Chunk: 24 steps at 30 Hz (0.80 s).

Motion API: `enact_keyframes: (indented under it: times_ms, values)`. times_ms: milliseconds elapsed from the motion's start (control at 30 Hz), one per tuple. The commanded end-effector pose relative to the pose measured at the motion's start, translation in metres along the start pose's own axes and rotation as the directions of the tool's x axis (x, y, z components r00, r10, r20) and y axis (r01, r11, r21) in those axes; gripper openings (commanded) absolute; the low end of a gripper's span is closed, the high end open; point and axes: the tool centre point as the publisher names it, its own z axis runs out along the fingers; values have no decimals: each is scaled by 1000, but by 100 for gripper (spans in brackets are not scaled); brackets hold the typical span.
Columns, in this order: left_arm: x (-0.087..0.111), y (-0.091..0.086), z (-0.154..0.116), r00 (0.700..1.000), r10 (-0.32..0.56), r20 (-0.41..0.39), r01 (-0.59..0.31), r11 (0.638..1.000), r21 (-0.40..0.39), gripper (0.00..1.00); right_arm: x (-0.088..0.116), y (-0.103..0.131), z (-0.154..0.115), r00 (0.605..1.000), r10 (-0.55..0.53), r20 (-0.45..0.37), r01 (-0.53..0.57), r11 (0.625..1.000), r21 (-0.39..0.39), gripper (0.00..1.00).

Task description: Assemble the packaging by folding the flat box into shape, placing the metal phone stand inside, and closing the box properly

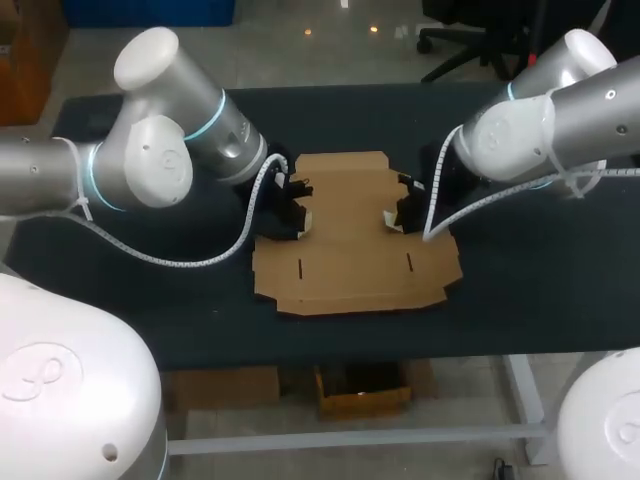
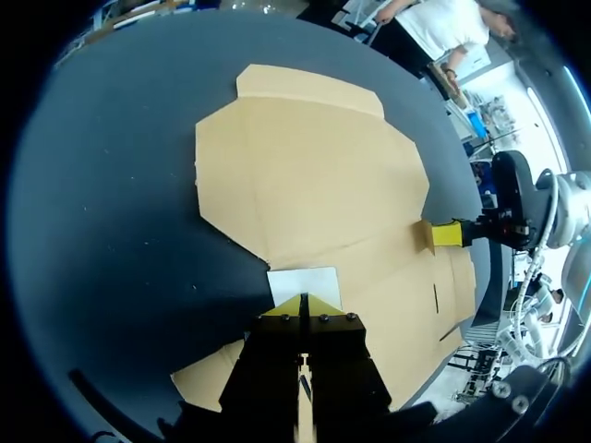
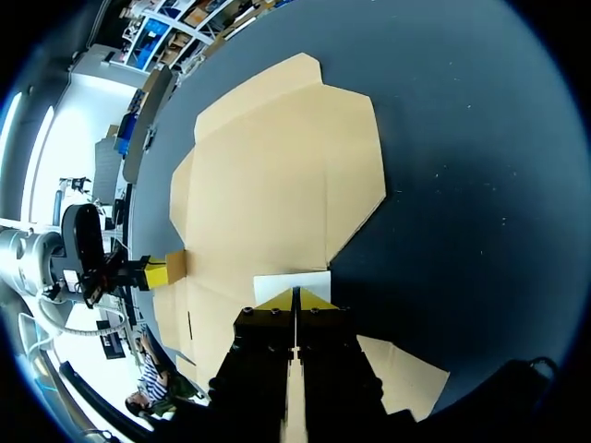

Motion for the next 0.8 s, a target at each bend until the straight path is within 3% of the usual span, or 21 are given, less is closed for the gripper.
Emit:
enact_keyframes:
  times_ms: [33,800]
  values:
    - [5,1,7,1000,-6,17,6,1000,8,0,1,3,2,1000,2,9,-2,1000,5,0]
    - [-1,1,28,993,-62,101,61,998,13,0,-7,-5,20,995,48,82,-51,998,38,0]
